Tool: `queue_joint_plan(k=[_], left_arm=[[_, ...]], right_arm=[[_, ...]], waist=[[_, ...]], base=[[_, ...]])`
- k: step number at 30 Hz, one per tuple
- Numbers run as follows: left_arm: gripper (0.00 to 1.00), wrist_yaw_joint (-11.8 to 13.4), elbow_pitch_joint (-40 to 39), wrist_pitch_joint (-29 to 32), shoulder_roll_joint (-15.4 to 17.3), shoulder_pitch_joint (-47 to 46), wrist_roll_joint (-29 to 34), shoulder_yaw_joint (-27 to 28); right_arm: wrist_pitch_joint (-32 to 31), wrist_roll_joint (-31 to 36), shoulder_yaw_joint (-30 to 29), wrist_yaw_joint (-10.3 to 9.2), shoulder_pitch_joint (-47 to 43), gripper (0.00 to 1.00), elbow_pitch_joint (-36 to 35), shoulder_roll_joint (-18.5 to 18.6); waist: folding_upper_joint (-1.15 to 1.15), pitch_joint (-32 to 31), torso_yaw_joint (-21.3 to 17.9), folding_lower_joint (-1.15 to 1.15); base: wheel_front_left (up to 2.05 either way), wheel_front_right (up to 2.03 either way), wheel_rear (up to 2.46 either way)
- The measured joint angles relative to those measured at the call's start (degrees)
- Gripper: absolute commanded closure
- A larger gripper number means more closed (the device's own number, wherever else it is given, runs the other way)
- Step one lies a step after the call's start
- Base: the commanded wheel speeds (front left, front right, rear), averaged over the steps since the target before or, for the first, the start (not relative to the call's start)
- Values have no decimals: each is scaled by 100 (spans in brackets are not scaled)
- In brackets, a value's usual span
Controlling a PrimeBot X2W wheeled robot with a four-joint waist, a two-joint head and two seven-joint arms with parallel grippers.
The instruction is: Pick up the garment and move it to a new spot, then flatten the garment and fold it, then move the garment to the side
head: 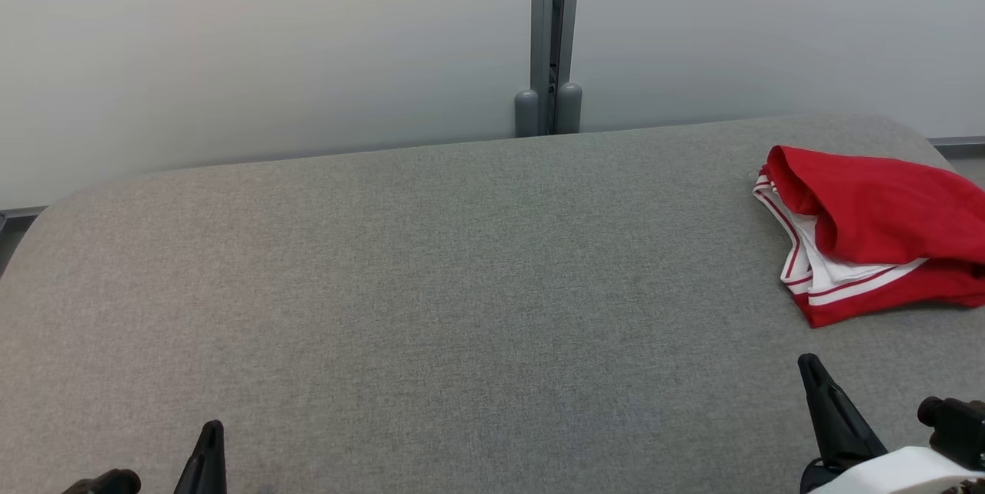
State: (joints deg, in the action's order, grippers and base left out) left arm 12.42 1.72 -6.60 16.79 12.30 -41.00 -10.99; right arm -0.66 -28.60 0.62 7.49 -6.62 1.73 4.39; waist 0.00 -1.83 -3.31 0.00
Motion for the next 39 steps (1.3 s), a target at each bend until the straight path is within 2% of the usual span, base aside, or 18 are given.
queue_joint_plan(k=[18, 39], left_arm=[[100, -488, 331, 271, -309, -442, -1289, 374], [100, -915, 582, 545, -600, -829, -2428, 737]], right_arm=[[-85, -1593, -102, -1, 291, 100, 298, 3], [-185, -3022, -222, -1, 570, 100, 568, 0]], waist=[[0, 32, 55, 0], [0, 69, 115, 0]], base=[[0, 0, 0], [0, 0, 0]])
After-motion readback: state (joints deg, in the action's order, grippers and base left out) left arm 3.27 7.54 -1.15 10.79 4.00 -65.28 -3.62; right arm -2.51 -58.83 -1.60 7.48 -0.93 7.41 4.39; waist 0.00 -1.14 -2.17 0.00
